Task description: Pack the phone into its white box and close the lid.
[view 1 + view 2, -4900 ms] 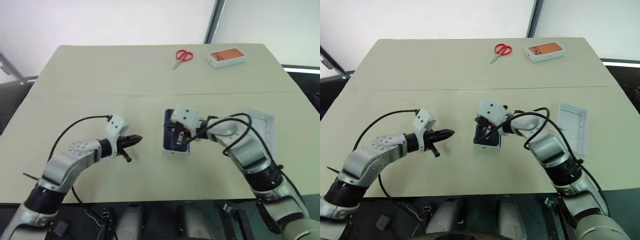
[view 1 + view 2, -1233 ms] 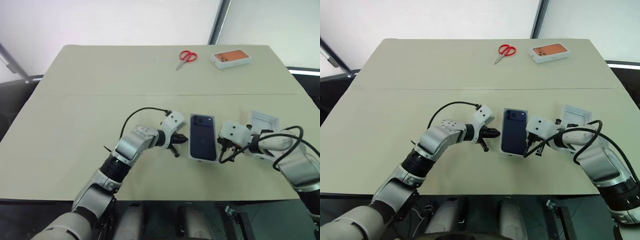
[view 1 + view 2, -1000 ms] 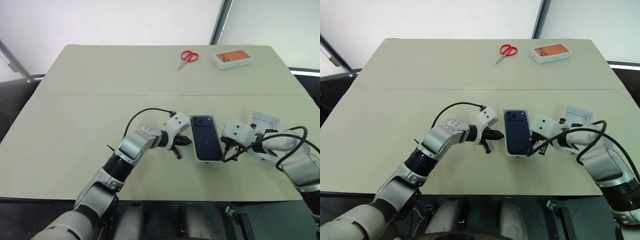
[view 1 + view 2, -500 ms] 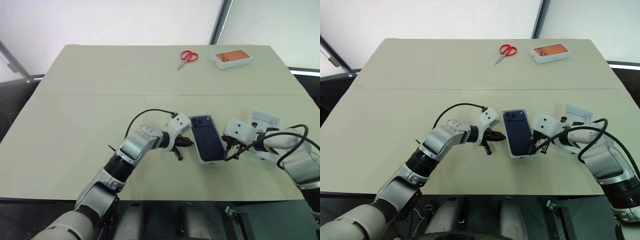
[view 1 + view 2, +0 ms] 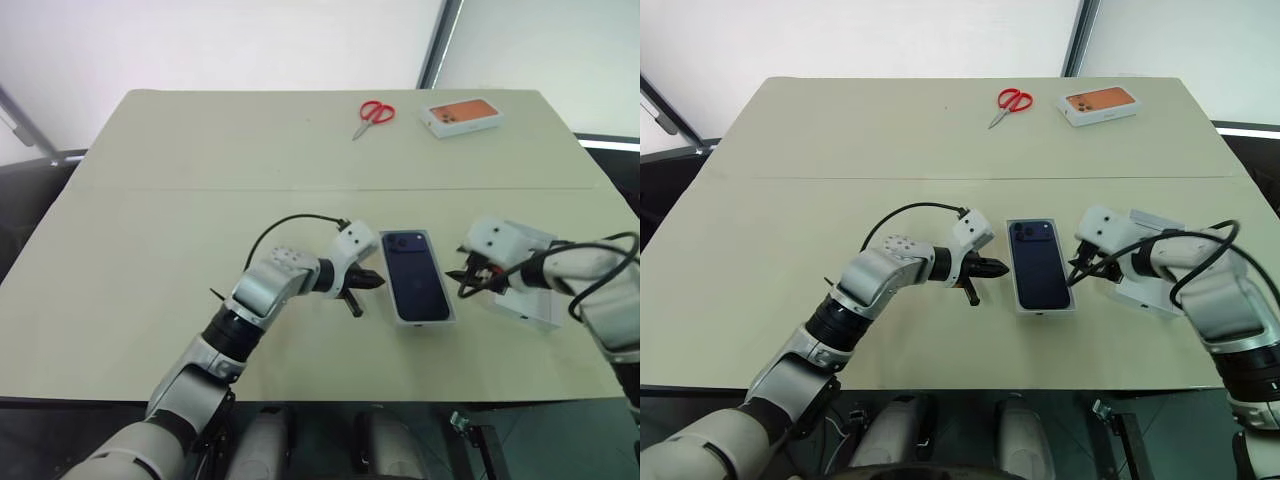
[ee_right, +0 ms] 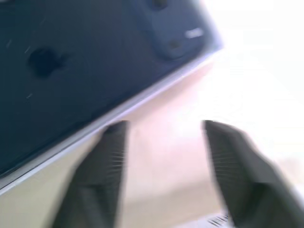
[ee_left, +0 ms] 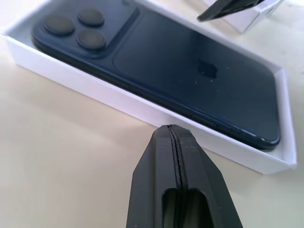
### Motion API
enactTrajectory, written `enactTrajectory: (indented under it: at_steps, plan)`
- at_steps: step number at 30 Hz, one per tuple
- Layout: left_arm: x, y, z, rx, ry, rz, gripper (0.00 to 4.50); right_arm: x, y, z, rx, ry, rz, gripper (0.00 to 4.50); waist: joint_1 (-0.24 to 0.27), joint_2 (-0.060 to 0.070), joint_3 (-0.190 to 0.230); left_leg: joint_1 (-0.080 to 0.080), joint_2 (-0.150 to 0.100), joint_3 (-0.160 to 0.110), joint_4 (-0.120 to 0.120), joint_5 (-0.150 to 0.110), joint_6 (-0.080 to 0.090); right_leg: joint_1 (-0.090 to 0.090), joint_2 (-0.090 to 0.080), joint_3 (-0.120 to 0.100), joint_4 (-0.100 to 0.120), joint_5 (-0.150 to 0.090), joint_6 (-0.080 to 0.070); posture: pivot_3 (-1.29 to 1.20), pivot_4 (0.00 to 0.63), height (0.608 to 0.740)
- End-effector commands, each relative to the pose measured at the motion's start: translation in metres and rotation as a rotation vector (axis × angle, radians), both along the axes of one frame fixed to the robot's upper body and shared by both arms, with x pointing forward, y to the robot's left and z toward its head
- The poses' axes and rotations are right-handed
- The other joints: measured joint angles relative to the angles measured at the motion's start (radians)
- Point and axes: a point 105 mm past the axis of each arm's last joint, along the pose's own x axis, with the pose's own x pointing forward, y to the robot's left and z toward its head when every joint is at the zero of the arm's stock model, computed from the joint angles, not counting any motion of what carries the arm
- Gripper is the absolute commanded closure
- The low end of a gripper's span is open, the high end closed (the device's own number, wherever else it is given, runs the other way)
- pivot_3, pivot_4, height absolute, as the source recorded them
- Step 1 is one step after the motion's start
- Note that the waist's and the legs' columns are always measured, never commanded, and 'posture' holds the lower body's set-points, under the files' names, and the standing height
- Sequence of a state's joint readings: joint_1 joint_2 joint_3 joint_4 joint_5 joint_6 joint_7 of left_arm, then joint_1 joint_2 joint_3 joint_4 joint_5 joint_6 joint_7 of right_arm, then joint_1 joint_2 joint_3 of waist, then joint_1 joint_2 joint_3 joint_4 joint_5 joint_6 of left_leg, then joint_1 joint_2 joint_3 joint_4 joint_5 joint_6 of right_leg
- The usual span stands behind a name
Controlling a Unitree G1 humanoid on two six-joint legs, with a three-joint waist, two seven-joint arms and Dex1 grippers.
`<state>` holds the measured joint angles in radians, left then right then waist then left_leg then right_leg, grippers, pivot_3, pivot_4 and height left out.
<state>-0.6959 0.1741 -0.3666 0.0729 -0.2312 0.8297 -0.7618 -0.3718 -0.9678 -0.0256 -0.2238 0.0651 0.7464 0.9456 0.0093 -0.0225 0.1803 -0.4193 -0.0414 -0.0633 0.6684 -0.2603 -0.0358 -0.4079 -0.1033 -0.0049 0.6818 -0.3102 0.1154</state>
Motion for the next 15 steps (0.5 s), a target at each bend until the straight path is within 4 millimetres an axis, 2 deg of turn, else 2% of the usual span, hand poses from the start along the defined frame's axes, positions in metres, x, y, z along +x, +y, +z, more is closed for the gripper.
enactTrajectory:
  at_steps: [1, 4, 6, 9, 15]
  plan:
    - [-0.001, 0.010, 0.030, -0.123, -0.121, -0.023, 4.50, 0.001, -0.026, 0.025, 0.116, -0.026, -0.226, 0.06, 0.000, 0.000, 0.000, 0.000, 0.000, 0.000, 0.000, 0.000, 0.000, 0.000, 0.000, 0.000, 0.000, 0.000, 0.000, 0.00, 0.150, 0.697]
    - [-0.015, 0.021, 0.043, -0.198, -0.195, -0.095, 4.50, -0.002, -0.046, 0.018, 0.211, 0.038, -0.440, 0.06, 0.001, 0.000, 0.000, 0.000, 0.001, 0.000, 0.000, 0.000, 0.000, 0.000, 0.000, 0.000, 0.000, 0.000, 0.000, 0.00, 0.150, 0.697]
    - [-0.025, 0.026, 0.047, -0.230, -0.236, -0.143, 4.50, -0.005, -0.052, 0.012, 0.243, 0.085, -0.543, 0.06, 0.001, 0.001, 0.000, 0.000, 0.001, 0.000, 0.000, 0.000, 0.000, 0.000, -0.001, 0.000, 0.000, 0.000, 0.000, 0.00, 0.150, 0.697]
    - [-0.039, 0.037, 0.048, -0.257, -0.275, -0.207, 4.50, -0.009, -0.047, 0.003, 0.291, 0.153, -0.632, 0.06, 0.001, 0.001, -0.001, 0.000, 0.000, 0.000, -0.001, 0.000, 0.000, 0.000, -0.001, 0.000, 0.000, 0.000, 0.000, 0.00, 0.150, 0.697]
    - [-0.040, 0.044, 0.044, -0.260, -0.268, -0.200, 4.50, -0.006, -0.048, -0.006, 0.327, 0.208, -0.772, 0.06, 0.000, 0.002, -0.001, 0.000, 0.000, 0.001, -0.001, -0.001, 0.002, -0.001, -0.001, 0.000, 0.000, 0.000, 0.000, 0.00, 0.150, 0.697]
